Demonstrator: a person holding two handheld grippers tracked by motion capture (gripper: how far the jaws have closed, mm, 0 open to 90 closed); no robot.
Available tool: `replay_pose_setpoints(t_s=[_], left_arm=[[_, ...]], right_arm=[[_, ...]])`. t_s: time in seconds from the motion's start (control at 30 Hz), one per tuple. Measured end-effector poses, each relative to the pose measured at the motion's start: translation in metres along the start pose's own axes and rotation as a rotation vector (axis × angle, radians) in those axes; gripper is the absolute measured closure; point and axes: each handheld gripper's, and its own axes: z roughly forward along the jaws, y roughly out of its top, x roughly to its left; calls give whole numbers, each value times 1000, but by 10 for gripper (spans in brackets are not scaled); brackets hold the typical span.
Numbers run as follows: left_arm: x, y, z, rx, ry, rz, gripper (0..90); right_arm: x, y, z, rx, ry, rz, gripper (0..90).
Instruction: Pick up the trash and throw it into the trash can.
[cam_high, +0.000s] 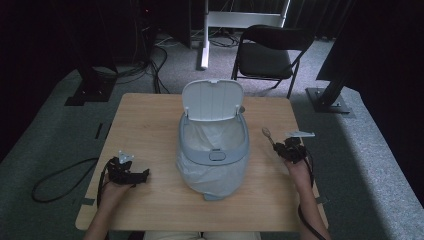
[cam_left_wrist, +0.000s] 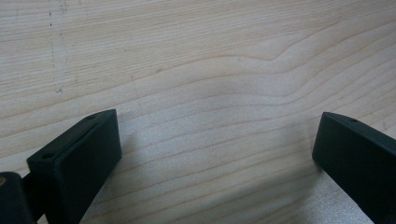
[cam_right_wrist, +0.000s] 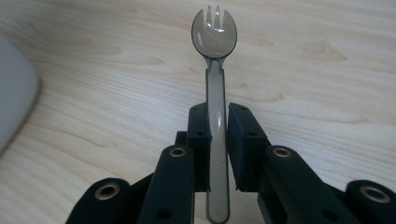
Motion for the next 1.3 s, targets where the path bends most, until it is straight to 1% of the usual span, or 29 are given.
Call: replay_pose_setpoints(t_s=[0.33, 0.47, 0.57, 0.67, 0.73, 0.83, 0.93, 1.03, 1.13, 1.17, 1.2, 1.23, 1.3], left_arm=[[0, 0, 0, 0, 0, 0, 12], [0, 0, 0, 0, 0, 0, 12], [0, 0, 0, 0, 0, 0, 12], [0, 0, 0, 0, 0, 0, 12], [0, 0, 0, 1, 0, 0, 12], [0, 0, 0, 2, 0, 0, 12], [0, 0, 0, 0, 0, 0, 12], [0, 0, 0, 0, 0, 0, 12], [0, 0, 0, 0, 0, 0, 12], [0, 0, 0, 0, 0, 0, 12], [0, 0, 0, 0, 0, 0, 12], [0, 0, 0, 0, 0, 0, 12], [0, 0, 0, 0, 0, 0, 12]], right_arm=[[13, 9, -33, -76, 24, -28, 797], [21, 15, -46, -108, 26, -61, 797], [26, 20, -59, -140, 33, -75, 797], [31, 25, -70, -165, 23, -96, 797], [34, 29, -78, -184, 33, -106, 797], [35, 34, -90, -221, 49, -105, 797], [39, 38, -100, -252, 57, -115, 797], [46, 44, -112, -280, 69, -130, 797], [54, 50, -124, -311, 78, -155, 797], [56, 52, -127, -322, 84, -161, 797], [56, 52, -127, -322, 84, -161, 797], [61, 56, -134, -337, 90, -176, 797], [66, 61, -140, -353, 92, -194, 797]])
